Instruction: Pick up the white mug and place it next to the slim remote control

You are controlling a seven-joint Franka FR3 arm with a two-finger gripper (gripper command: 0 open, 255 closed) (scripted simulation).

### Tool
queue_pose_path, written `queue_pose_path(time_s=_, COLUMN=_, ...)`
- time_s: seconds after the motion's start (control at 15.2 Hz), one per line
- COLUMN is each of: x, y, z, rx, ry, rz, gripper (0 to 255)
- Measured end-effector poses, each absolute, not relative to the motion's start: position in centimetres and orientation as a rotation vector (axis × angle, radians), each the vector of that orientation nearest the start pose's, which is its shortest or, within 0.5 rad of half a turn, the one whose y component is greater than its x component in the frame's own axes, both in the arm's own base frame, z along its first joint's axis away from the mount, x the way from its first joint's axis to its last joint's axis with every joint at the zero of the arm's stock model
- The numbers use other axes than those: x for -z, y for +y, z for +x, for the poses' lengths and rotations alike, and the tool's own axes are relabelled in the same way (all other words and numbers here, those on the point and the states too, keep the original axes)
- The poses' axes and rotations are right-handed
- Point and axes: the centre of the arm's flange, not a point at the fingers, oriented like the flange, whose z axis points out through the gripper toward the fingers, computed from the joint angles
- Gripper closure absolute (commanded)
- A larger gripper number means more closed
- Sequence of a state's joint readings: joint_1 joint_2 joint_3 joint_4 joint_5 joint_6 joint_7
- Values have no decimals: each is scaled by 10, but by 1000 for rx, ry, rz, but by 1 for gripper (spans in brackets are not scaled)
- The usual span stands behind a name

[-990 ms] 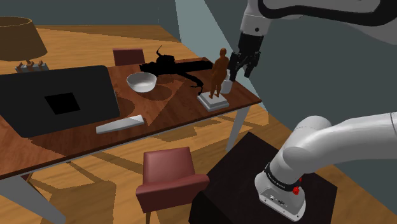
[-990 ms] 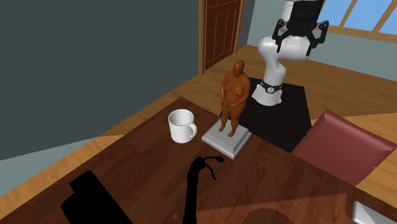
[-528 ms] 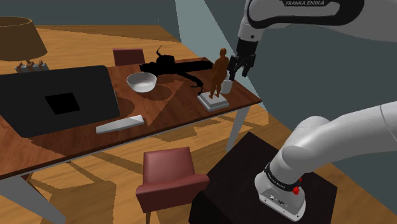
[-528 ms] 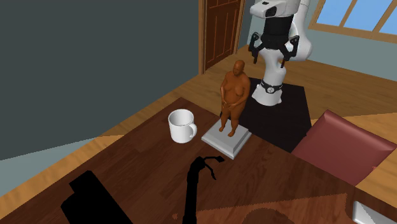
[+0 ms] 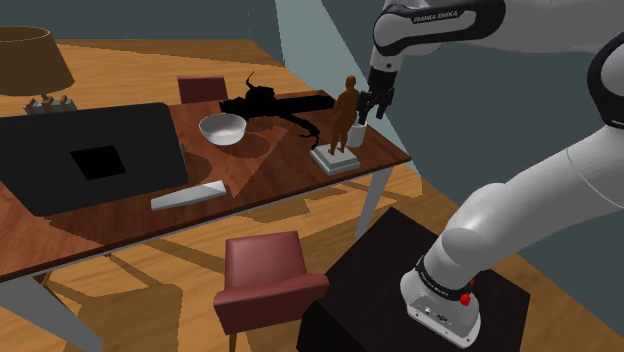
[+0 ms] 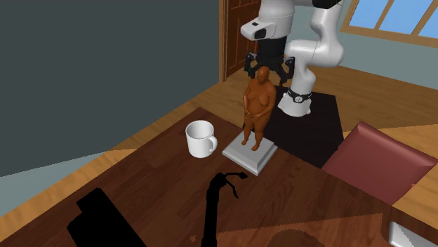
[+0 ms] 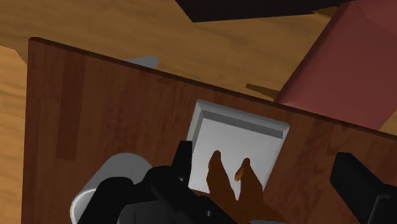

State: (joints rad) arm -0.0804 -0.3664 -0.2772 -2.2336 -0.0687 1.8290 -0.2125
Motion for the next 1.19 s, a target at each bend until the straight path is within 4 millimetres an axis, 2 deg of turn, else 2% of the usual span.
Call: queue_pose_path(time_s=1.19, x=-419, y=-345, z=528, rx=-40, ry=94, rz=-3130, gripper=0)
